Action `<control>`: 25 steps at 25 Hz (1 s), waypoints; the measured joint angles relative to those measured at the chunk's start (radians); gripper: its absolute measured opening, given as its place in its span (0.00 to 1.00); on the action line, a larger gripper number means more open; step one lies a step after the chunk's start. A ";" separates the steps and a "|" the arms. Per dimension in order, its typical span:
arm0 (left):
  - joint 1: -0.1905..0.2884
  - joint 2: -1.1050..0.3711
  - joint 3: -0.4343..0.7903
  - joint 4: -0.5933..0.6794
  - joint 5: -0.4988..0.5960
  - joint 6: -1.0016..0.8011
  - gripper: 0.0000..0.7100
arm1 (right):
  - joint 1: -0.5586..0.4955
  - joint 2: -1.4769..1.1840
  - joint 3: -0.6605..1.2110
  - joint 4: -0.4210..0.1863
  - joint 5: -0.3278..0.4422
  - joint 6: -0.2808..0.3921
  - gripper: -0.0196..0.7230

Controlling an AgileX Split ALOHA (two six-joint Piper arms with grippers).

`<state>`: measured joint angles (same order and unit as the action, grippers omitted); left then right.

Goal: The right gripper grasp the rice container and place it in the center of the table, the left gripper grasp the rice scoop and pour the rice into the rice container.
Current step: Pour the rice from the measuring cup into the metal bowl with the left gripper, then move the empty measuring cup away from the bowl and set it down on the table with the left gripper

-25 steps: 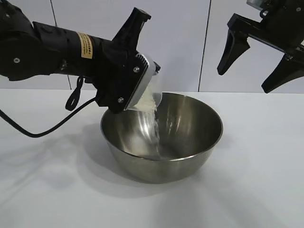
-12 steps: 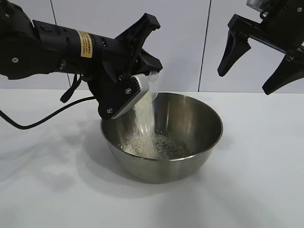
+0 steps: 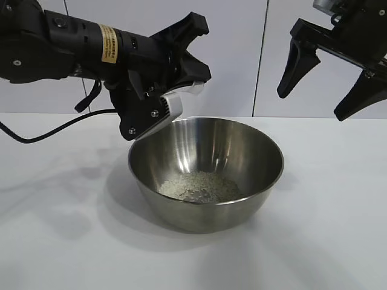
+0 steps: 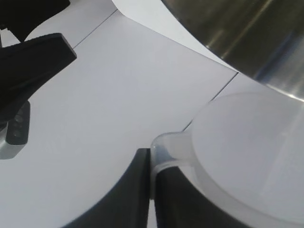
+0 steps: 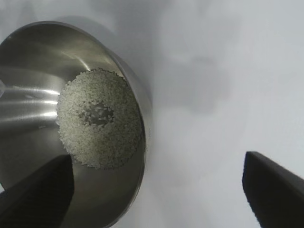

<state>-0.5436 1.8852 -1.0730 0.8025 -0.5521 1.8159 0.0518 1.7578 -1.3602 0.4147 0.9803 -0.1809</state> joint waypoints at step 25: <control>-0.052 -0.054 0.231 -0.866 -0.540 -1.434 0.01 | 0.000 0.000 0.000 0.000 -0.019 -0.003 0.92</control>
<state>-0.5959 1.8311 -0.8421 -0.0633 -1.0921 0.3815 0.0518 1.7578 -1.3602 0.4147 0.9610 -0.1841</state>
